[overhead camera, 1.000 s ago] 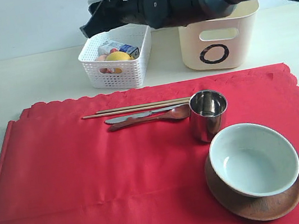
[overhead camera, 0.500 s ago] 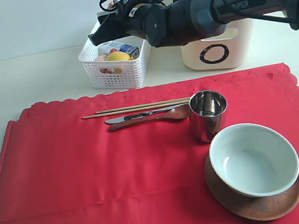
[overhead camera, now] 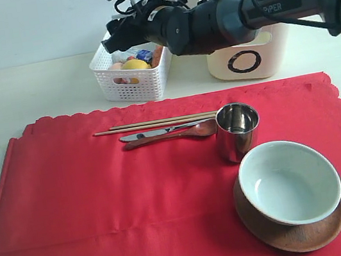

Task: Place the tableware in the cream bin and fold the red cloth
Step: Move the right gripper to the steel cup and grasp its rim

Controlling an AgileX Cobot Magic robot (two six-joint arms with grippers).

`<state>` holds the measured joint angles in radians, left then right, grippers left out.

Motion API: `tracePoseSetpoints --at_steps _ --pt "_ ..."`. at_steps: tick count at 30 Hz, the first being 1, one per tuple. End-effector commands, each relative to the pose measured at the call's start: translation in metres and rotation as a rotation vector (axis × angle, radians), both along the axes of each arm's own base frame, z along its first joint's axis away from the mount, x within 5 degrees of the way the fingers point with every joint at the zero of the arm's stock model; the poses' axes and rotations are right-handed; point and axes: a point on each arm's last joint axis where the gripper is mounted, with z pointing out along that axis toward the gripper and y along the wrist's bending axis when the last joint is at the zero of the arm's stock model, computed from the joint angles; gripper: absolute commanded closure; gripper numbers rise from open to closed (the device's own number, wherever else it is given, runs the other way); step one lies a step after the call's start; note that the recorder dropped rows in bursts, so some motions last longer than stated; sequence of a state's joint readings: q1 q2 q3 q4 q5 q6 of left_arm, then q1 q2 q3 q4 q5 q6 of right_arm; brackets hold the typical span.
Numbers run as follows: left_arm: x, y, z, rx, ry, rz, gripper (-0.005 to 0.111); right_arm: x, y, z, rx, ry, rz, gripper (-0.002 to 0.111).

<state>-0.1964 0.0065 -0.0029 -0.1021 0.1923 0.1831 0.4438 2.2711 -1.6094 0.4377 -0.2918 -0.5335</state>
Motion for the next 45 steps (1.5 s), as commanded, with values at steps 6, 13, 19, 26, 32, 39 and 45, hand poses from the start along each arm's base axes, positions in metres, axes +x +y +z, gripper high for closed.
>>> tracePoseSetpoints --at_steps 6,13,19,26,32,39,45 --pt "0.0 0.0 -0.001 -0.005 -0.003 -0.005 0.106 -0.011 0.001 0.02 -0.112 0.093 0.117 0.034" --pt "0.0 0.0 -0.001 -0.003 -0.004 -0.006 0.106 -0.037 -0.001 0.081 -0.203 0.122 0.253 0.034" --pt "0.0 0.0 -0.001 -0.005 -0.003 -0.005 0.106 -0.06 -0.027 0.118 -0.318 0.228 0.325 0.034" --pt "0.0 0.0 -0.001 -0.002 -0.004 -0.006 0.106 -0.092 -0.071 0.135 -0.511 0.511 0.384 0.034" --pt "0.0 0.0 -0.001 -0.006 -0.003 -0.005 0.106 -0.105 -0.085 0.128 -0.615 0.706 0.348 0.036" --pt "0.0 0.0 -0.001 -0.005 -0.003 -0.005 0.106 -0.113 -0.09 0.123 -0.655 0.817 0.365 0.042" --pt "0.0 0.0 -0.001 -0.005 -0.003 -0.005 0.106 -0.11 -0.088 0.108 -0.66 0.88 0.38 0.042"
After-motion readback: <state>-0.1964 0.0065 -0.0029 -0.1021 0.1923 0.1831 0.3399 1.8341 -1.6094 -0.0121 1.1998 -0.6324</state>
